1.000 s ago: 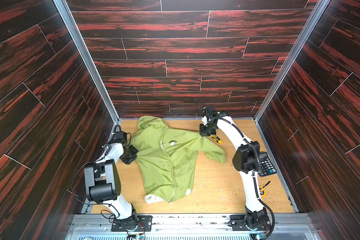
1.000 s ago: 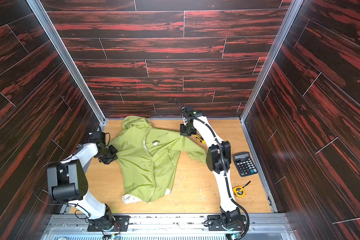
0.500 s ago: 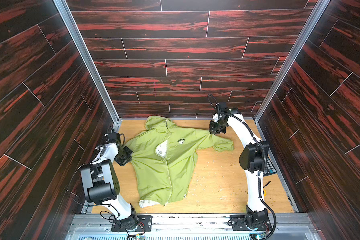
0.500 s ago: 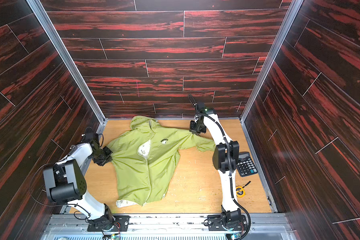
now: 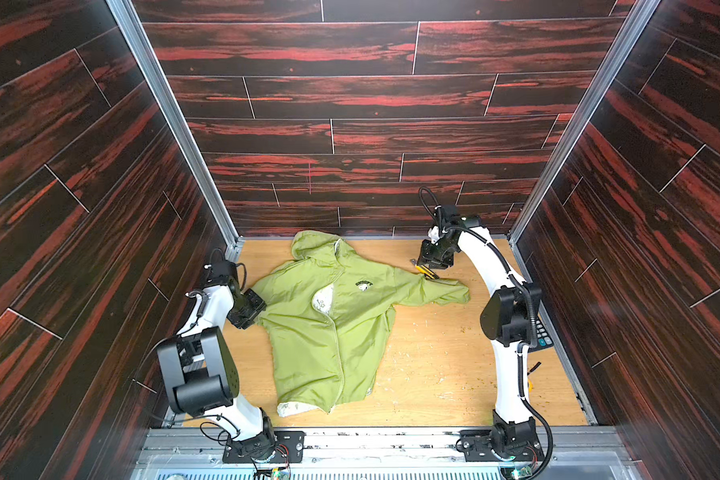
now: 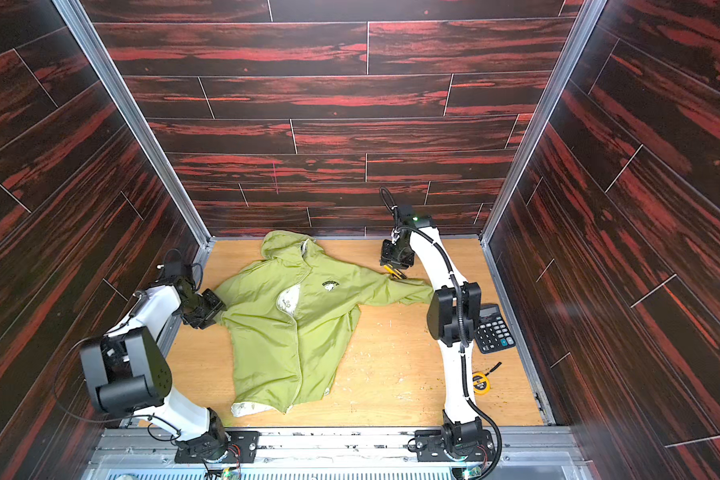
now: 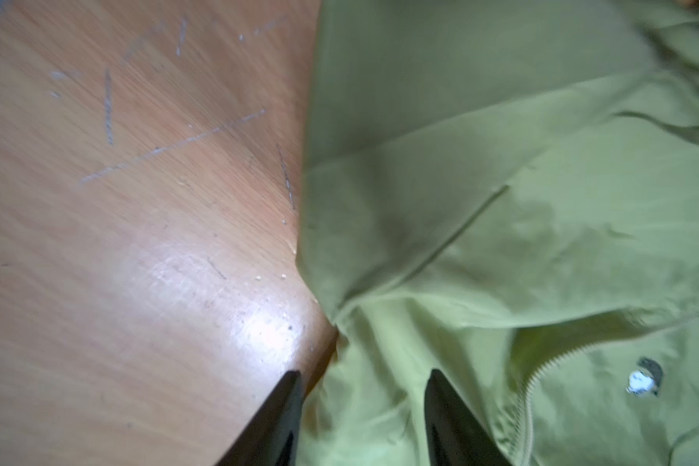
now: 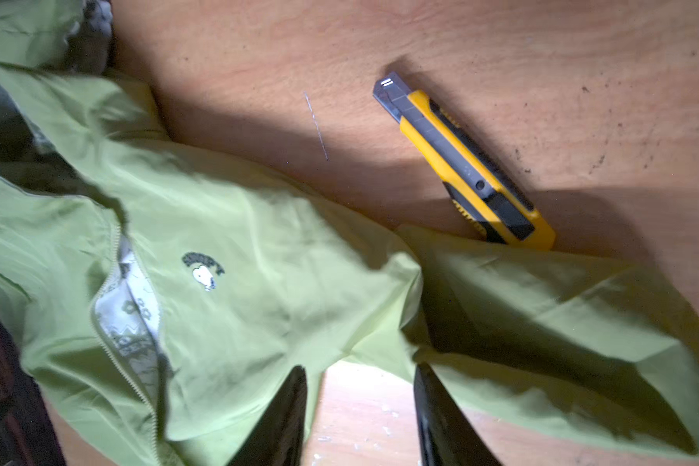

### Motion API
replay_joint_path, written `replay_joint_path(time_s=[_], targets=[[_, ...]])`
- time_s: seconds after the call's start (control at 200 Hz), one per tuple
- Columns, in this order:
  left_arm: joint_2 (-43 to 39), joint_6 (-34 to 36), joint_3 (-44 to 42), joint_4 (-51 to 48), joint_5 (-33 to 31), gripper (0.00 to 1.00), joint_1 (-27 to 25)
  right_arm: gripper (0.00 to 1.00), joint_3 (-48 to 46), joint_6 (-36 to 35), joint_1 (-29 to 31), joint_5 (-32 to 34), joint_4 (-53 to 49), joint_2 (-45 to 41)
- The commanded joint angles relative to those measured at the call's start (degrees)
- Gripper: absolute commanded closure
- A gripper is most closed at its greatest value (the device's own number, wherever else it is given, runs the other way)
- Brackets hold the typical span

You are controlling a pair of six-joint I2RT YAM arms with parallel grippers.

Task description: Zip up the jacket

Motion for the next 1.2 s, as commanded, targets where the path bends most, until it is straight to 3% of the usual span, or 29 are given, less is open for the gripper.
replay_joint_path(time_s=[0.0,0.18,0.471,0.751,0.957,1.197], targets=[[-4.6,1.7,2.9,-1.7,0.1,0.45,0.3,0.46,-0.7,0.2,1.6,1.2,-1.6,-6.9],[-3.4,1.4,5.0,0.8,2.9,0.43,-2.3,0.43,-7.5,3.0,6.7,0.2,1.2,-10.7],[9.4,2.0,12.4,2.3,1.4,0.42,-12.2,0.42,-21.5,12.4,15.6,-4.3,10.4,-10.8],[19.4,1.7,20.3,3.7,2.0,0.41,-12.9,0.4,-29.2,18.2,18.6,-5.9,14.9,-10.0],[22.3,-1.8,22.6,14.7,4.9,0.4,-12.9,0.4,-29.9,20.0,18.6,-6.2,15.9,-7.5],[26.2,7.7,30.5,15.5,4.7,0.4,-13.5,0.41,-28.4,20.6,18.8,-8.0,15.9,-4.5]])
